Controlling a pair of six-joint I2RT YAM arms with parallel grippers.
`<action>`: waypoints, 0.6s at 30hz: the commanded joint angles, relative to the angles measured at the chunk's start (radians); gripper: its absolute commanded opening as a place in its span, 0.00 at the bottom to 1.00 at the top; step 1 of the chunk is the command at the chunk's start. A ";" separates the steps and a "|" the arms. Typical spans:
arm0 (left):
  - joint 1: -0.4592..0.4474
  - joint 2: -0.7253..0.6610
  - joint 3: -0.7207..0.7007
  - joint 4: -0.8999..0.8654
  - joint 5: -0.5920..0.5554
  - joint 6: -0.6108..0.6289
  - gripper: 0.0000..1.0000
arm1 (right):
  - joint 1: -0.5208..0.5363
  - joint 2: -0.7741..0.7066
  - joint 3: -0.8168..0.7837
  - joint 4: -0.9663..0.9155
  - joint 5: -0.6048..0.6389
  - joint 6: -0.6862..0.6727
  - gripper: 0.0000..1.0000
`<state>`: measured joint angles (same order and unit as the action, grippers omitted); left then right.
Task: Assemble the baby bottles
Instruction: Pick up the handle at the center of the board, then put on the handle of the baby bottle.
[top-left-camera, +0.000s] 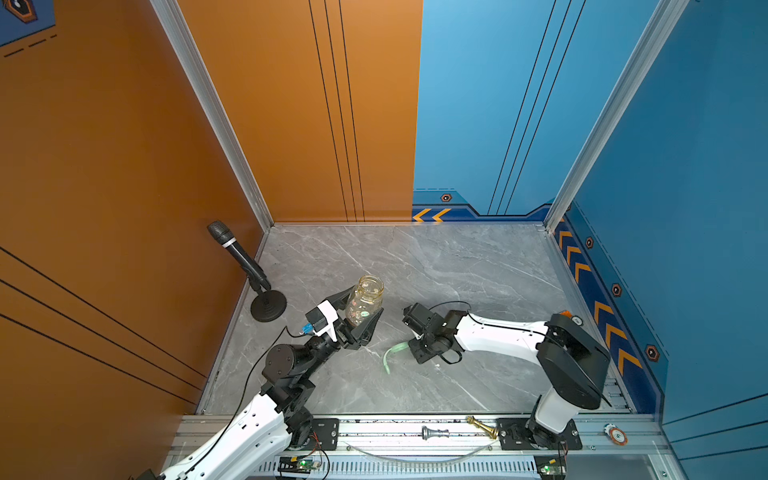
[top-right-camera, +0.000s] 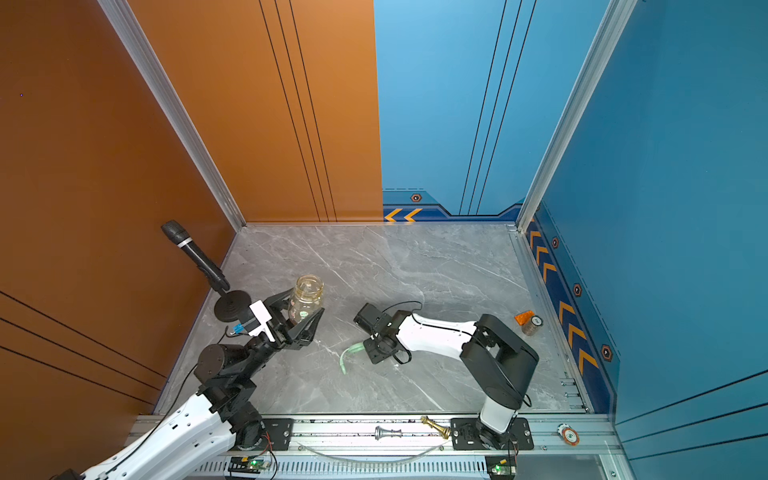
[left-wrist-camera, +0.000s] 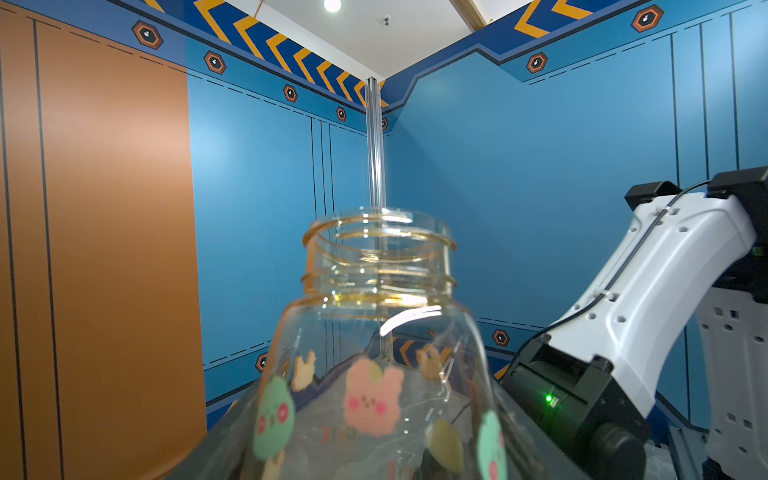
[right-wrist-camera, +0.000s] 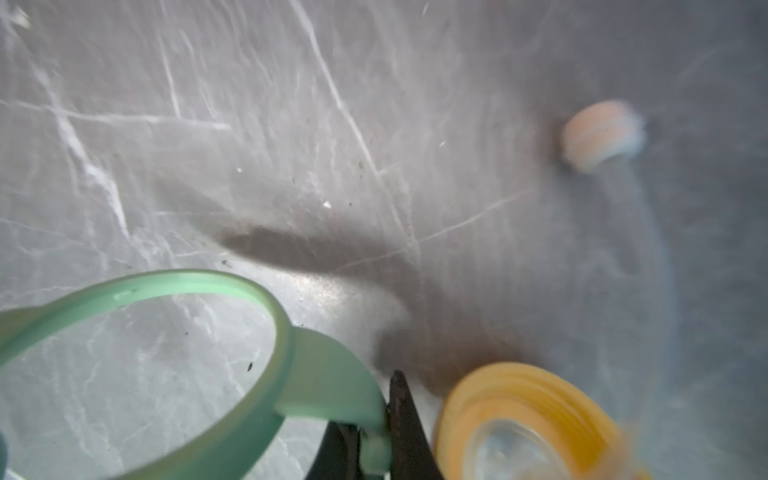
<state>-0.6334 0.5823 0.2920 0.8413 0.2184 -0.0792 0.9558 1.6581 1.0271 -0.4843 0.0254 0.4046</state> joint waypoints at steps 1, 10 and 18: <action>0.020 0.024 0.052 0.056 0.047 -0.076 0.35 | -0.011 -0.211 0.012 -0.002 0.156 -0.068 0.00; 0.075 0.235 0.163 0.291 0.210 -0.334 0.33 | -0.246 -0.546 0.221 0.068 0.008 -0.169 0.00; 0.063 0.383 0.221 0.447 0.248 -0.396 0.33 | -0.281 -0.433 0.517 0.177 -0.179 -0.153 0.00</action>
<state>-0.5690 0.9401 0.4702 1.1664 0.4183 -0.4267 0.6579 1.1660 1.4876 -0.3767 -0.0517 0.2504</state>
